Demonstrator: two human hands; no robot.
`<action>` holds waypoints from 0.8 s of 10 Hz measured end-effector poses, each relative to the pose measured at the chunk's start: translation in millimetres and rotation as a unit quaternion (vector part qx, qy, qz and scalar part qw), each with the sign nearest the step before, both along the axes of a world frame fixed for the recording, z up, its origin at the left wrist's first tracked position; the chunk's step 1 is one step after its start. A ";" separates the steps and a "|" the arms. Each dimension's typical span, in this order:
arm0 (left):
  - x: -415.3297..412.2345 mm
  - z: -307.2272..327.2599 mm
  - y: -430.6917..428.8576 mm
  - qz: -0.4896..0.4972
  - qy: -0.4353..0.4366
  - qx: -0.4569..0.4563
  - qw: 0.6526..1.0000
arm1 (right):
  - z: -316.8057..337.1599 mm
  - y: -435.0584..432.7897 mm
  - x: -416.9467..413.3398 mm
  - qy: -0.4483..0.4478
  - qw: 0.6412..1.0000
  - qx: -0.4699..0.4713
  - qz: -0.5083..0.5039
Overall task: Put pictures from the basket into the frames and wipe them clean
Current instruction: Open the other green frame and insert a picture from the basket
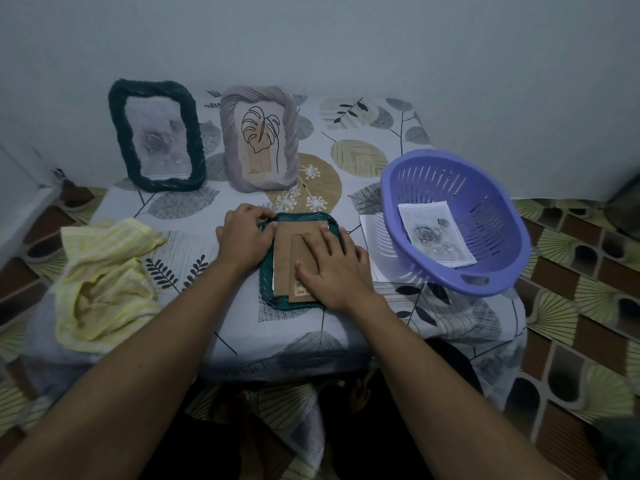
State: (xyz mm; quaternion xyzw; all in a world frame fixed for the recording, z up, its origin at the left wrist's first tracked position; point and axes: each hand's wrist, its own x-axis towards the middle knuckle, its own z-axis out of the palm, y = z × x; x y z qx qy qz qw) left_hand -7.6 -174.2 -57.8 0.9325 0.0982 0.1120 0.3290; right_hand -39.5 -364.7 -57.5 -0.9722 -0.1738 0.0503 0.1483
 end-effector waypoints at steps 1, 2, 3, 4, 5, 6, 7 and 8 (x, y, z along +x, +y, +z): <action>0.4 1.6 -0.5 -0.003 0.011 0.004 1.000 | 0.8 0.5 -0.7 -0.001 1.000 -0.003 0.001; 0.3 0.2 0.2 -0.008 0.005 -0.003 1.000 | 1.2 0.0 -1.1 0.001 1.000 0.002 -0.001; 1.3 -2.0 1.9 -0.011 -0.003 -0.004 1.000 | 0.1 0.0 -0.6 0.002 1.000 0.002 0.000; 2.4 -4.3 4.1 -0.013 -0.013 -0.010 1.000 | -0.9 0.3 -0.3 0.000 1.000 0.002 -0.001; 2.7 -7.6 7.3 -0.013 -0.022 -0.027 0.999 | -1.1 0.4 -0.1 0.000 1.000 0.000 -0.002; 4.3 -5.6 7.5 -0.001 -0.017 -0.061 0.998 | -0.8 0.6 -0.2 -0.001 1.000 0.001 -0.002; 8.7 -3.1 6.8 0.030 0.009 -0.120 0.992 | 0.1 0.5 -0.5 0.002 1.000 -0.001 -0.001; 13.8 -1.2 6.1 0.065 0.045 -0.169 0.982 | 0.6 0.6 -0.7 0.003 1.000 -0.002 -0.001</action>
